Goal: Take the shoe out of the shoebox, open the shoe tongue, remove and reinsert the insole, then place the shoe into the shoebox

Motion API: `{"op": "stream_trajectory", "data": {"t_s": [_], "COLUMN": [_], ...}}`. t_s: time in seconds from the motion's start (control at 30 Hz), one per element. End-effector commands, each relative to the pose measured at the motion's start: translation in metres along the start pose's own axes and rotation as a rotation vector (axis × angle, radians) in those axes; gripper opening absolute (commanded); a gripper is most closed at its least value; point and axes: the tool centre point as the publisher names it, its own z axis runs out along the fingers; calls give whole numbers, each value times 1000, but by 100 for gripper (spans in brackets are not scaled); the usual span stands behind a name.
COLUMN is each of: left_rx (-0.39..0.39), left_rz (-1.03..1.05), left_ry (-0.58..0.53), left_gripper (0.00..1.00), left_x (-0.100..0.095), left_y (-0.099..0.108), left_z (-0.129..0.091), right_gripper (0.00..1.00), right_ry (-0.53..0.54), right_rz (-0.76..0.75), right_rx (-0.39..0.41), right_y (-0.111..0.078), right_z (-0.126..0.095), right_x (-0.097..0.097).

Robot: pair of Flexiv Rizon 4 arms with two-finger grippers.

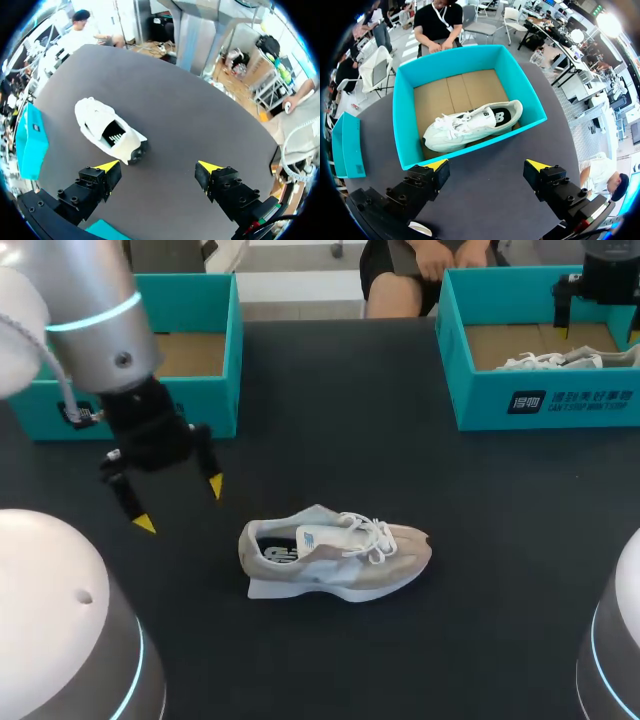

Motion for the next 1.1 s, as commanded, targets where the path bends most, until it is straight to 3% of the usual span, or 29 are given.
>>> {"op": "stream_trajectory", "data": {"t_s": [0.03, 0.23, 0.47, 0.57, 0.8, 0.93, 1.1], "left_rx": [277, 454, 568, 591, 762, 806, 824], "left_rz": [-280, -450, -598, -627, -569, -622, -659], "left_ry": [-236, -316, -467, -526, -710, -826, -846], "left_gripper": [100, 100, 100, 100, 100, 100, 100], "left_x": [14, 22, 29, 32, 43, 48, 51], "left_y": [16, 18, 23, 22, 23, 32, 33], "left_z": [2, 4, 6, 5, 6, 10, 12], "right_gripper": [100, 100, 100, 100, 100, 100, 100], "right_ry": [1, 1, 1, 1, 1, 1, 1], "right_rz": [0, 0, 0, 0, 0, 0, 0], "right_rx": [-1, -1, -1, -1, -1, -1, -1], "right_y": [-1, -1, -1, -1, -1, -1, -1], "right_z": [0, 0, 0, 0, 0, 0, 0], "right_x": [-1, -1, -1, -1, -1, -1, -1]}}
